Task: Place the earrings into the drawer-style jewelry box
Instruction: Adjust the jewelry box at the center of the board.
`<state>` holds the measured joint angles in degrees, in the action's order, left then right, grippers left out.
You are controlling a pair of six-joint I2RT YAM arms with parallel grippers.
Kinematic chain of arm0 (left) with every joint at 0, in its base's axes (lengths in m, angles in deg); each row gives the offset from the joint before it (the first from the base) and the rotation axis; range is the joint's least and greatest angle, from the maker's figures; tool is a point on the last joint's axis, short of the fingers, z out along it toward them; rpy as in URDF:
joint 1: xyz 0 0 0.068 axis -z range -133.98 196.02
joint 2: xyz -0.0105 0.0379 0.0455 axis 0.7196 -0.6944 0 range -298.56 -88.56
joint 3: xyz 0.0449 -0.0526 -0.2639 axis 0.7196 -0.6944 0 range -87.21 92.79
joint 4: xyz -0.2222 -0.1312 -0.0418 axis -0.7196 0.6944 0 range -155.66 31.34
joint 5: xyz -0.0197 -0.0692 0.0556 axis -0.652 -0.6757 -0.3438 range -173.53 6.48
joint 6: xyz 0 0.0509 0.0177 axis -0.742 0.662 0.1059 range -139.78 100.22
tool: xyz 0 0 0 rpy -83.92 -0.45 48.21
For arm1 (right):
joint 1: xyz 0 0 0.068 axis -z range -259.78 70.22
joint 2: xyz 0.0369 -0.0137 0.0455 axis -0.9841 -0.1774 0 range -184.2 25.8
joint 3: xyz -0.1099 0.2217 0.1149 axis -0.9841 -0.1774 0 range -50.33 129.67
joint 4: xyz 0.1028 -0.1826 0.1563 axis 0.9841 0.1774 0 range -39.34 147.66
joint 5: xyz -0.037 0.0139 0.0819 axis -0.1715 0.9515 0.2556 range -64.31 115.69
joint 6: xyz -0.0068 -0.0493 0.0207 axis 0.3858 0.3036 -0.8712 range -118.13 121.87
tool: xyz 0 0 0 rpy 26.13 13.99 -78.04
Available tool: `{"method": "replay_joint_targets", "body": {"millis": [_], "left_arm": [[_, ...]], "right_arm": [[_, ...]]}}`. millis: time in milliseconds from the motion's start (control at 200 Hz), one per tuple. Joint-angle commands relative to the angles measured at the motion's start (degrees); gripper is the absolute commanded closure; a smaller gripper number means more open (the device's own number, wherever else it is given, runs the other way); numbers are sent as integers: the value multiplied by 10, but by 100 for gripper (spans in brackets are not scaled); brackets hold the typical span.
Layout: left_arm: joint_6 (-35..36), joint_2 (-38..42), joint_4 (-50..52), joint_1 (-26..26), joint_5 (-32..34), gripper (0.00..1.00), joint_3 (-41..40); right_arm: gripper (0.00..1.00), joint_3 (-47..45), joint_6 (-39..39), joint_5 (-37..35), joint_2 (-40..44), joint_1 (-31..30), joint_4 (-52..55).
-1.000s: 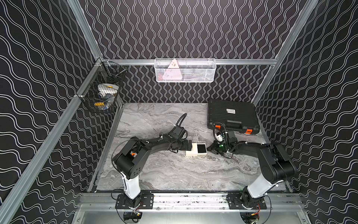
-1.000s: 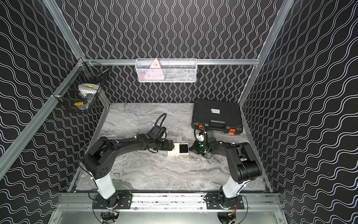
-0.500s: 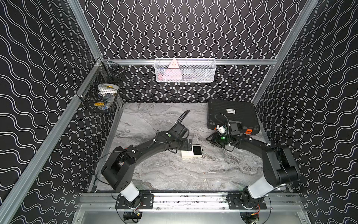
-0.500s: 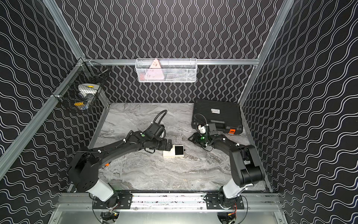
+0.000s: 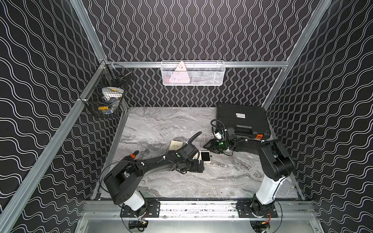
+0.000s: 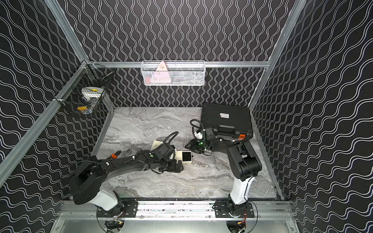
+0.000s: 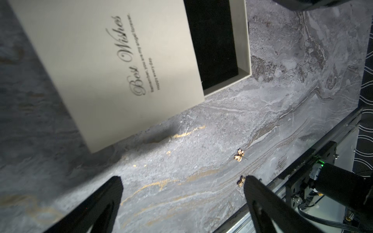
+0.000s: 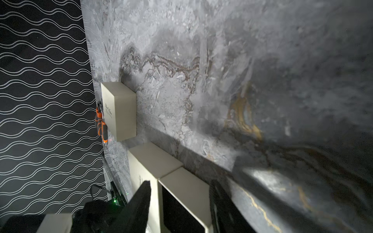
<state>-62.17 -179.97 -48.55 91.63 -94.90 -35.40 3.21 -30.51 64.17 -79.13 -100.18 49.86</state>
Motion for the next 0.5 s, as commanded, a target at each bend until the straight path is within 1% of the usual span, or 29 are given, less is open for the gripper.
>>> {"method": "replay_joint_targets", "body": {"millis": [0,100,230,490], "left_arm": [[22,-28,-16,-5,5,2,30],[53,-61,-9,-21,7,2,65],[67,-94,-9,-39,-3,2,100],[70,-112,-15,-57,-5,2,110]], "right_arm": [[51,-15,-3,13,15,0,-13],[52,-34,-5,14,29,-1,-14],[53,-54,-10,16,49,0,-15],[54,-97,-27,14,89,-11,-27]]}}
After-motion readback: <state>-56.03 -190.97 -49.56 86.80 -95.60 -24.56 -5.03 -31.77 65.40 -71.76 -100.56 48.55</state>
